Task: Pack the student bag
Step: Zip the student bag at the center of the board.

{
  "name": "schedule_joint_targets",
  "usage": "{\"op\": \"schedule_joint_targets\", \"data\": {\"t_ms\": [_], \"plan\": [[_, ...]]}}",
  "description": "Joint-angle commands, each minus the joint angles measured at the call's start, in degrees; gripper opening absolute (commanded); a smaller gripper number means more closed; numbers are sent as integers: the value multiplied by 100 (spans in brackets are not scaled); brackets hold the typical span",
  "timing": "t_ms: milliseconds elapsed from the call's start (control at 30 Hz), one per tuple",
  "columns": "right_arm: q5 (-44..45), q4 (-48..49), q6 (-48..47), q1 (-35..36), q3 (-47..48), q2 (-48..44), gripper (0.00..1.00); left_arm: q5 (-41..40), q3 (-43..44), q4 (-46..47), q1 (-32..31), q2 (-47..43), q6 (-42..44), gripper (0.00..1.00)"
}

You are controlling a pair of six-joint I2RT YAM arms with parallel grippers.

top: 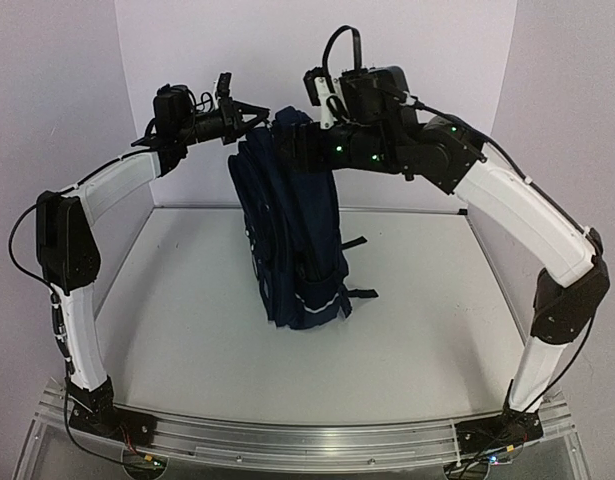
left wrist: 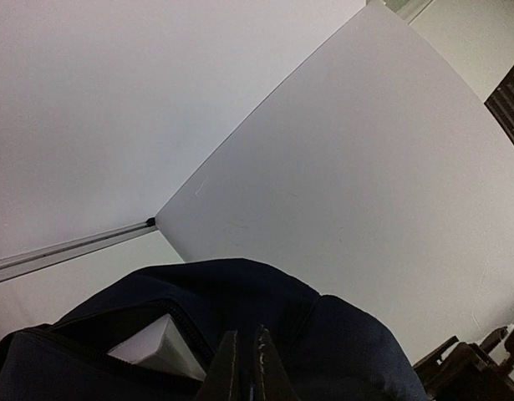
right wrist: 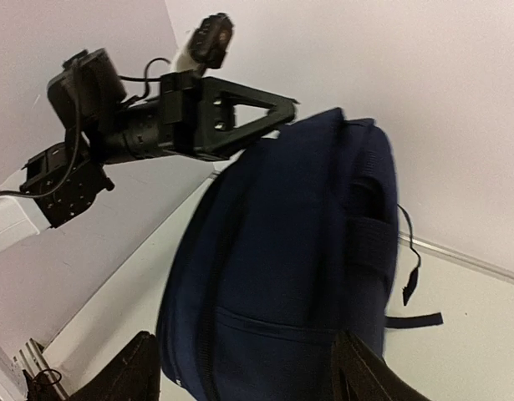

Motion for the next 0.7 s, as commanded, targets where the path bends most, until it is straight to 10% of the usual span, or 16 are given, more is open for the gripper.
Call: {"op": "schedule_joint_targets", "data": {"t_ms": [0, 467, 567, 667], "plan": [[856, -99, -718, 503, 670, 284, 68, -40, -175, -246, -177, -488, 295, 0], [2805, -78, -1133, 540, 923, 1320, 84, -295, -121, -480, -437, -569, 487, 0], [2813, -77, -1118, 512, 923, 1457, 63, -308, -80, -587, -452, -599, 551, 0], [2946, -87, -1025, 510, 969, 1427, 22, -412, -47, -698, -445, -674, 664, 0]]}}
